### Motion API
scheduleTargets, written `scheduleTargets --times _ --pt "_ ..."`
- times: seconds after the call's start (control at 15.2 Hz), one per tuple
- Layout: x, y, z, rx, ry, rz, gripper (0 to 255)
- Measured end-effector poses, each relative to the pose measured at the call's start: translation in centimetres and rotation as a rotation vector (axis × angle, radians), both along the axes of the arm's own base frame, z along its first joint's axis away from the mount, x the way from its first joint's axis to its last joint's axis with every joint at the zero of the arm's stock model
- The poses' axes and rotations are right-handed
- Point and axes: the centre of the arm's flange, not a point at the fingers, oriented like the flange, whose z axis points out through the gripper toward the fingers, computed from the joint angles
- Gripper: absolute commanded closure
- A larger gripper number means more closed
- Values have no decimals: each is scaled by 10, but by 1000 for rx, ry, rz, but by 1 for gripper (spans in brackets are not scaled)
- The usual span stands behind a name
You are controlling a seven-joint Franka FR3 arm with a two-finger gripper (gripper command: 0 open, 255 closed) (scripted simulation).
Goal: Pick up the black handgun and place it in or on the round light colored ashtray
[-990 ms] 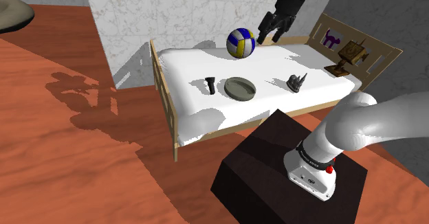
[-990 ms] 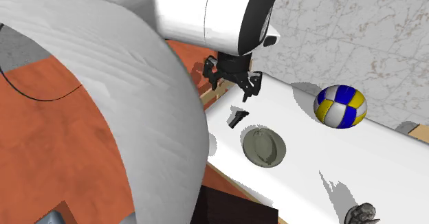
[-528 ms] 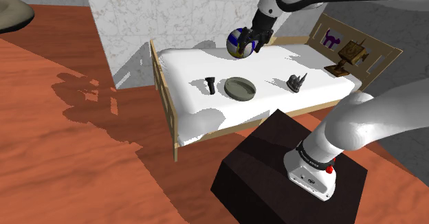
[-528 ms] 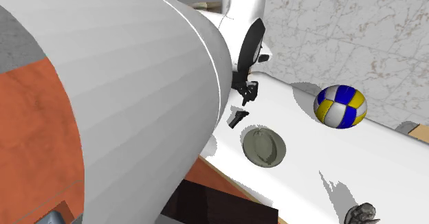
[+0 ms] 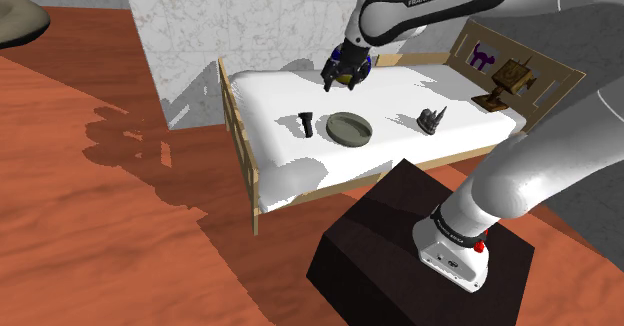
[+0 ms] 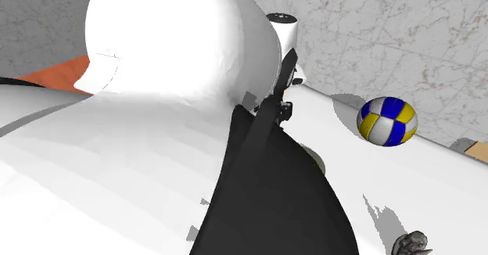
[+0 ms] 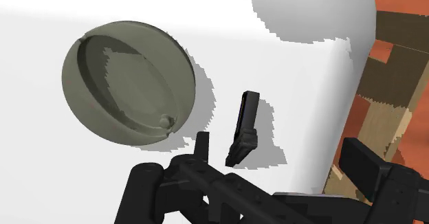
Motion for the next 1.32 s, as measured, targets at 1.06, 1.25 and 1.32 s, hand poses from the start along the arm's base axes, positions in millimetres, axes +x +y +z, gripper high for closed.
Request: scheduleTargets --times 1.06,1.25,1.32 --pt "133 -21 -167 -7 25 -189 0" --pt "144 -24 -187 -8 27 -206 0" --pt "147 -24 -193 -8 27 -207 0"
